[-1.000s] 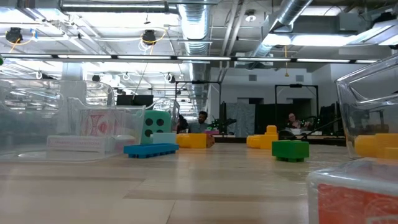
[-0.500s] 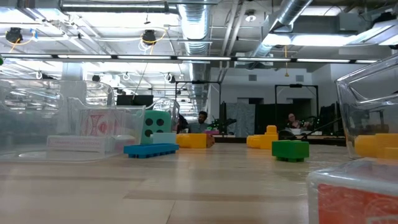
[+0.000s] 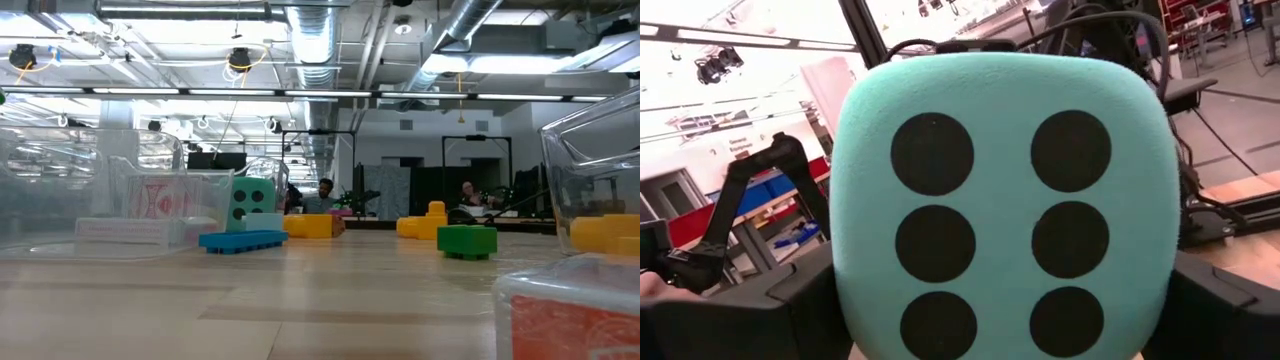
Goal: Pick & Place Toys
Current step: Put the light blue dice into the top transparent bin
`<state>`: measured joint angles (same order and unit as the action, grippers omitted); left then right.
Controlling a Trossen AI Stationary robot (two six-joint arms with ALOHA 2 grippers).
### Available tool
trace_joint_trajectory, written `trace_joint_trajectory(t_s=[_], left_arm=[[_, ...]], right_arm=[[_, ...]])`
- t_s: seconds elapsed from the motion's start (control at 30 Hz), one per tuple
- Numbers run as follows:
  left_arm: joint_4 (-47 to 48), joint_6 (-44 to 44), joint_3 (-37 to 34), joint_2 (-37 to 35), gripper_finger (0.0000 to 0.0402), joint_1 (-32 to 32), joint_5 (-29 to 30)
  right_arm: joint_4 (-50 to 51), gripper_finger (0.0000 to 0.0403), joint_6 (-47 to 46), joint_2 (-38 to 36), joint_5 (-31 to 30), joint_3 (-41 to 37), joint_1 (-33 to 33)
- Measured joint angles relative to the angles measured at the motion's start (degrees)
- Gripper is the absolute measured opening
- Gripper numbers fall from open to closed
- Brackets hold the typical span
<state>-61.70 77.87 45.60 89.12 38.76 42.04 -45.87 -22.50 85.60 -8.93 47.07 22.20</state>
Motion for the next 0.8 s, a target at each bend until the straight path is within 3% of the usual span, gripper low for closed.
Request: trace_joint_trajectory(t_s=[0.47,0.63,0.8], left_arm=[[-0.2,-4.62,0.0,-0.11,0.04,-3.68,-5.43],[-1.11,-4.2,0.0,0.57,0.04,-3.8,-8.0],[-1.8,-3.01,0.09,0.67,0.04,-3.22,-4.68]], right_arm=[[-1.74,0.0351,-0.68,1.74,0.07,0.9,0.3],[-1.99,0.0351,-1.37,6.86,4.37,6.03,0.31],[-1.12,0.0351,-1.72,8.18,6.65,8.07,0.07]])
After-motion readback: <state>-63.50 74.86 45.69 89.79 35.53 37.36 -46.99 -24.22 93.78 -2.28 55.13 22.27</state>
